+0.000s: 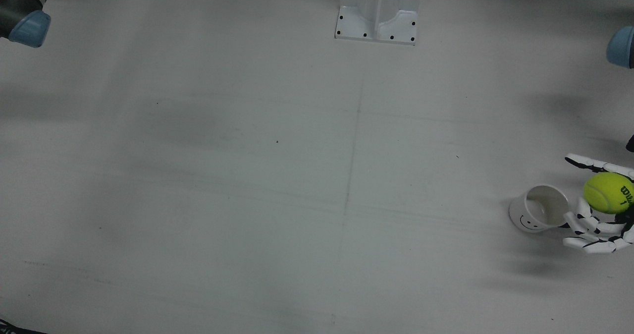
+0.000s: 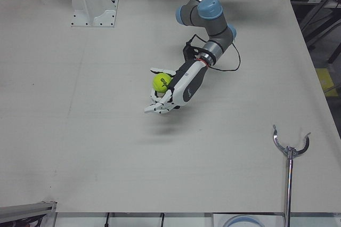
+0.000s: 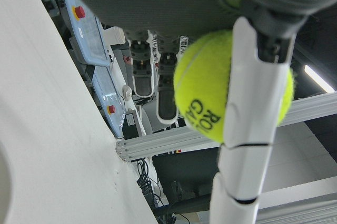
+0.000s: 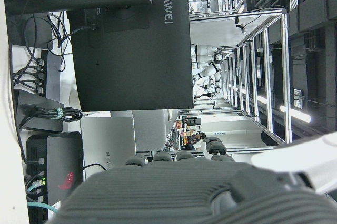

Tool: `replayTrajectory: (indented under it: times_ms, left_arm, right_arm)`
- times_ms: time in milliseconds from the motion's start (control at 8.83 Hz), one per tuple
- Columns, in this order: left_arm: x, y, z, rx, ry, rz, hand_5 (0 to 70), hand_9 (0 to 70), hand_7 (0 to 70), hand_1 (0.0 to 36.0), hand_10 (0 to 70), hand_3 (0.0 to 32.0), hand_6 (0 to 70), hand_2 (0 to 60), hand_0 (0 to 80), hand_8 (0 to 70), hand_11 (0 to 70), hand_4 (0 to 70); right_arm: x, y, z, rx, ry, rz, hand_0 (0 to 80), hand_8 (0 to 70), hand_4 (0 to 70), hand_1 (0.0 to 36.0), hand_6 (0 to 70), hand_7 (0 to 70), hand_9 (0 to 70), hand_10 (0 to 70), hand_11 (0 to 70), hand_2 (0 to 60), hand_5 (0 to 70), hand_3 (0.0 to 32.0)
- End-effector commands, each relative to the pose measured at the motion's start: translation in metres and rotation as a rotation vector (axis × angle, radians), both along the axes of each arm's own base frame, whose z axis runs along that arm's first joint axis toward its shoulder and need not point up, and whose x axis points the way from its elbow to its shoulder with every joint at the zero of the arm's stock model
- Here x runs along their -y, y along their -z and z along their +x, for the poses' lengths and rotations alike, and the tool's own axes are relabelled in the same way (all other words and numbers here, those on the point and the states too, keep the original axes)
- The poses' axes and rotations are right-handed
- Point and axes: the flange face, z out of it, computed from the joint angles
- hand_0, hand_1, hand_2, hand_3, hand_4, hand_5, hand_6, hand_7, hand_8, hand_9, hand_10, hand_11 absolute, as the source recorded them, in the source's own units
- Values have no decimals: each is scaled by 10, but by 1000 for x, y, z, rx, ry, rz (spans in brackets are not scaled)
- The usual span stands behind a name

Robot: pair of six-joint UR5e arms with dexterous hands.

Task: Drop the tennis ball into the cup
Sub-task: 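Move the left hand with the tennis ball over the white cup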

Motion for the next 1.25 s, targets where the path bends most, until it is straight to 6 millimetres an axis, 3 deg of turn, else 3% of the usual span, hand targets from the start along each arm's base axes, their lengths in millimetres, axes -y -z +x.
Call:
replayTrajectory:
  times_ms: [0, 113, 340, 453, 566, 679, 792, 906, 1019, 1132]
  left_arm:
    - [-3, -2, 12, 24, -1, 11, 206, 451, 700, 262, 162, 0, 659, 48, 706, 349, 265, 57]
    - [-3, -4, 12, 26, 1, 11, 218, 451, 695, 259, 163, 0, 694, 58, 704, 357, 266, 59]
    - [0, -13, 18, 32, -4, 6, 215, 451, 697, 262, 164, 0, 677, 54, 712, 354, 268, 56]
    - [-4, -15, 27, 33, -20, 3, 219, 448, 686, 259, 164, 0, 700, 60, 708, 363, 267, 54]
    - [-4, -15, 30, 32, -24, 4, 211, 450, 696, 263, 165, 0, 673, 52, 712, 352, 268, 52]
    - [-4, -14, 31, 40, -21, 12, 197, 453, 700, 271, 164, 0, 596, 38, 726, 337, 268, 51]
    - [-4, -13, 33, 47, -21, 22, 216, 450, 693, 264, 164, 0, 694, 52, 720, 356, 268, 52]
    - [-11, -19, 47, 55, -40, 16, 204, 452, 700, 267, 165, 0, 641, 43, 720, 346, 270, 52]
    - [-15, -32, 60, 52, -41, 1, 203, 450, 700, 265, 163, 0, 640, 44, 710, 344, 266, 53]
    - [-17, -32, 65, 51, -48, 0, 222, 447, 682, 257, 163, 0, 700, 61, 700, 363, 266, 53]
  right_arm:
    - [0, 0, 0, 0, 0, 0, 0, 0, 0, 0, 0, 0, 0, 0, 0, 0, 0, 0]
    - [0, 0, 0, 0, 0, 0, 0, 0, 0, 0, 0, 0, 0, 0, 0, 0, 0, 0]
    - [0, 0, 0, 0, 0, 0, 0, 0, 0, 0, 0, 0, 0, 0, 0, 0, 0, 0]
    - [0, 0, 0, 0, 0, 0, 0, 0, 0, 0, 0, 0, 0, 0, 0, 0, 0, 0]
    - [0, 0, 0, 0, 0, 0, 0, 0, 0, 0, 0, 0, 0, 0, 0, 0, 0, 0]
    - [0, 0, 0, 0, 0, 0, 0, 0, 0, 0, 0, 0, 0, 0, 0, 0, 0, 0]
    - [0, 0, 0, 0, 0, 0, 0, 0, 0, 0, 0, 0, 0, 0, 0, 0, 0, 0]
    - [0, 0, 0, 0, 0, 0, 0, 0, 0, 0, 0, 0, 0, 0, 0, 0, 0, 0]
    - [0, 0, 0, 0, 0, 0, 0, 0, 0, 0, 0, 0, 0, 0, 0, 0, 0, 0]
    - [0, 0, 0, 0, 0, 0, 0, 0, 0, 0, 0, 0, 0, 0, 0, 0, 0, 0]
